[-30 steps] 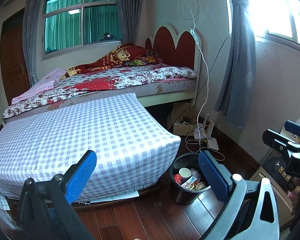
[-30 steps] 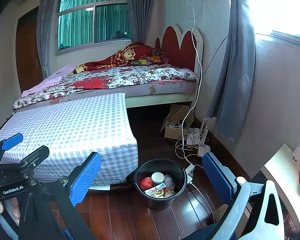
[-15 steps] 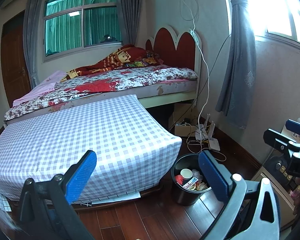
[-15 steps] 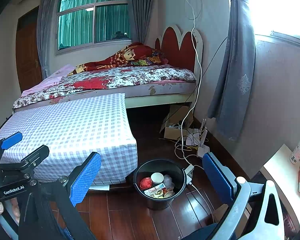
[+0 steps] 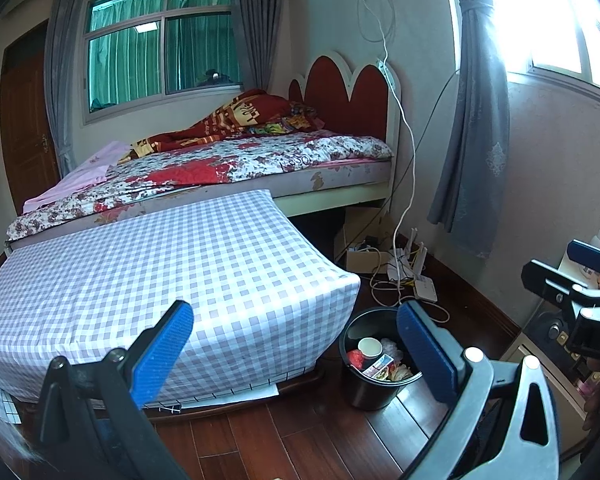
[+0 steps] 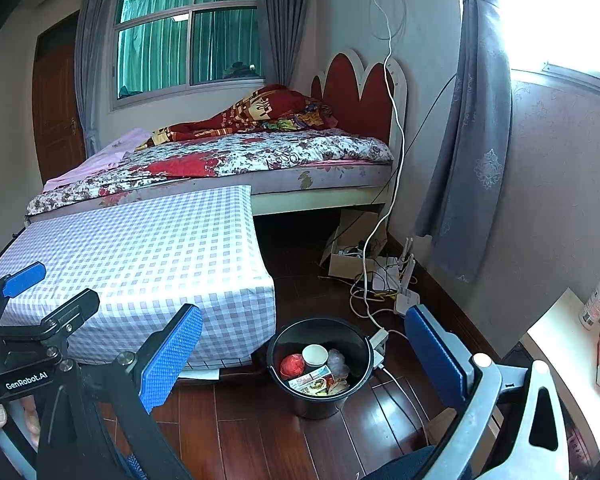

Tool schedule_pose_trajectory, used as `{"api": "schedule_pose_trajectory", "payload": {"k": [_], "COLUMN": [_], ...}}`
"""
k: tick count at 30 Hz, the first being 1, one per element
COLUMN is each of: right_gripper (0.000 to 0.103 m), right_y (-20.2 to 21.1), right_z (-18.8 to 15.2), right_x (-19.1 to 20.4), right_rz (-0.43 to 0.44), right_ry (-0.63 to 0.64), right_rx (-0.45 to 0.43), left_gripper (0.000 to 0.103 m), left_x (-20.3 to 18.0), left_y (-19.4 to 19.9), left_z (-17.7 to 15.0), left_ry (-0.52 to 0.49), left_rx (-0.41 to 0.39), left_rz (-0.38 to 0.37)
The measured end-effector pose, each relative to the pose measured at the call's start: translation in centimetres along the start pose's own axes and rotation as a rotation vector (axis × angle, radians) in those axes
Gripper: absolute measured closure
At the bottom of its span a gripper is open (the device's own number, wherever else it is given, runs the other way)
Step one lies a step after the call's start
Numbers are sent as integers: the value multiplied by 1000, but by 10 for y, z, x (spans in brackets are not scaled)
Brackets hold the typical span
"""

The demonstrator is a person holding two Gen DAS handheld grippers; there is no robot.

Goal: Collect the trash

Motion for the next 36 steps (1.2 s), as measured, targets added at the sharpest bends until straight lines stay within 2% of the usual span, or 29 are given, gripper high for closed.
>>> {"api": "schedule_pose_trajectory", "payload": {"k": [36], "right_gripper": [1], "right_y": [1], "right_z": [0], "right_x": [-4], "right_rz": [-2], "right_ry": [2], "right_rx": [1], "left_gripper": [1], "left_x": [-4], "left_y": [1], "left_z": [4], "left_ry": [5], "left_rx": [-13], "left_rz": [-73]}}
Point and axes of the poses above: each gripper's, at about its wrist camera, not at the fingertips, and y roughly against the way its jaws point, x to its left, z to its top, the point moved 6 cm from there along -y, roughly the way its jaws point, and after that the axes turned 4 degrees about y, right-handed, at the moved point
